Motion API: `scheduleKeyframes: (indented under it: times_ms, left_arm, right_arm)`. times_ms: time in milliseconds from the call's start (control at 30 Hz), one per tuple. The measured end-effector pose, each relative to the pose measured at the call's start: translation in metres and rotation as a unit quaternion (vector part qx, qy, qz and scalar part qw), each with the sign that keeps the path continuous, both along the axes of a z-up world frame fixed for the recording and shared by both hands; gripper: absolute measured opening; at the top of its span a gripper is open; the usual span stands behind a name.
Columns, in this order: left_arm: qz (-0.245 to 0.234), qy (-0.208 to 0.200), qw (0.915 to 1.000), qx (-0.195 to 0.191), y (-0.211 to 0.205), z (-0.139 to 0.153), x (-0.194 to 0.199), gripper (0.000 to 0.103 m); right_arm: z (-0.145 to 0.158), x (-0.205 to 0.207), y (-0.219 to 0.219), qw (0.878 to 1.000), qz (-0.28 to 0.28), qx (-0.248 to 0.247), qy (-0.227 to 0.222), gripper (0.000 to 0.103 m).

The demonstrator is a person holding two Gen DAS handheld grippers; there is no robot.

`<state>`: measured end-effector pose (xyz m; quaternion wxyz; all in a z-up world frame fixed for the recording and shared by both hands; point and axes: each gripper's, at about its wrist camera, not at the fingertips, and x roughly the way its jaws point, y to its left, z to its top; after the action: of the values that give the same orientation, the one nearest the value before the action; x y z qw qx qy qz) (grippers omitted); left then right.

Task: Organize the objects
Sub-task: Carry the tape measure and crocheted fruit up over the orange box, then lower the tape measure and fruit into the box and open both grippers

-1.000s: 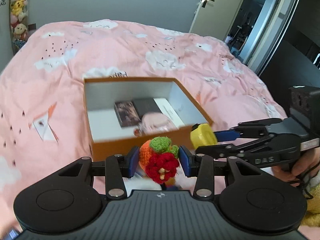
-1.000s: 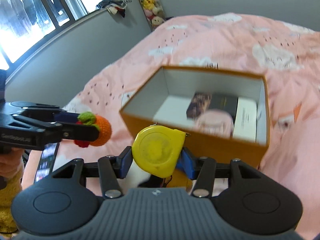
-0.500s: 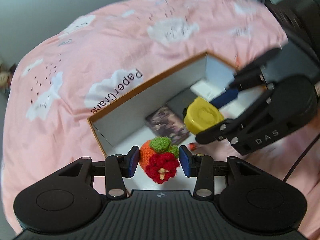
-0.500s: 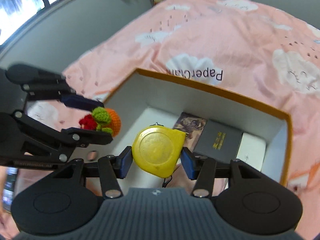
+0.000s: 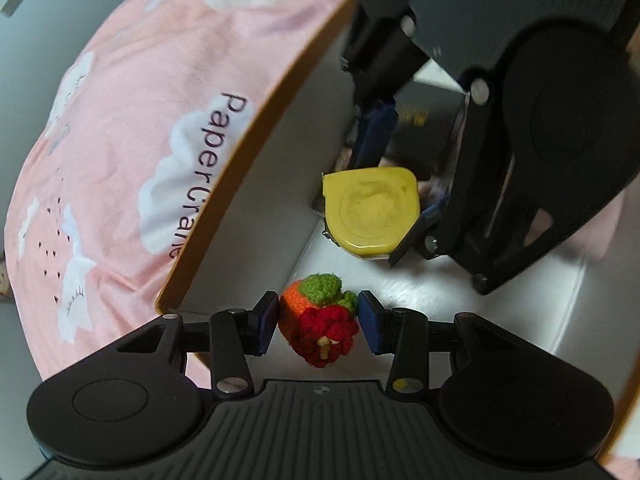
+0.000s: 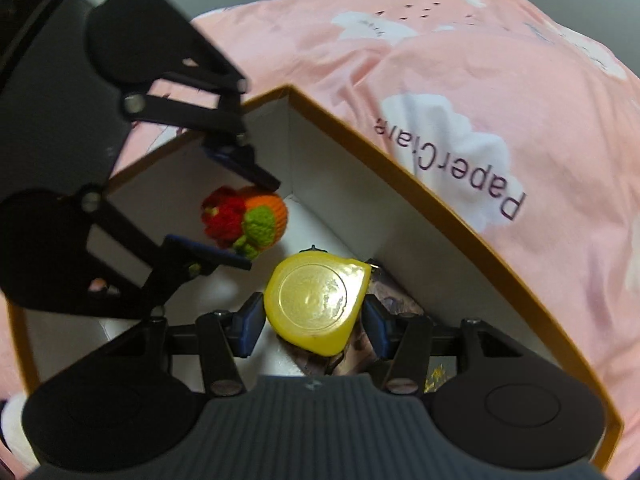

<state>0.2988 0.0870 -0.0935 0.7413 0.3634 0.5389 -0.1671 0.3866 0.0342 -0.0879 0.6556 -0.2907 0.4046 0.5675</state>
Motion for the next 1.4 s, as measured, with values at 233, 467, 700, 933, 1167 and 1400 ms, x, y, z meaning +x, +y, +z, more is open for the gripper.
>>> scheduleKeyframes:
  times_ms: [233,467,700,933,1167,1400]
  left_arm:
    - [-0.031,0.008,0.9988,0.036,0.005,-0.016,0.002,0.053]
    - [-0.043,-0.004,0.9985,0.033,0.015,-0.015,-0.005,0.057]
    - [-0.057,-0.016,0.9978,0.030,0.021,-0.006,-0.022,0.055]
    - [-0.058,-0.029,0.9975,0.029,0.026,0.008,-0.034,0.055]
    - [-0.040,-0.042,0.9982,0.013,0.036,0.018,-0.034,0.055]
    - [-0.039,-0.038,0.9984,0.011,0.039,0.019,-0.035,0.051]
  right_arm:
    - [-0.012,-0.005,0.014,0.999,0.047,-0.008,-0.021,0.054]
    - [-0.018,-0.005,0.021,0.998,0.057,-0.006,-0.022,0.055]
    - [-0.021,-0.011,0.022,0.996,0.079,-0.015,-0.022,0.055]
    - [-0.025,-0.015,0.036,0.995,0.091,-0.029,-0.031,0.055]
    - [-0.025,-0.008,0.037,0.995,0.080,-0.031,-0.041,0.055]
    - [-0.018,-0.013,0.030,0.993,0.090,-0.041,-0.068,0.061]
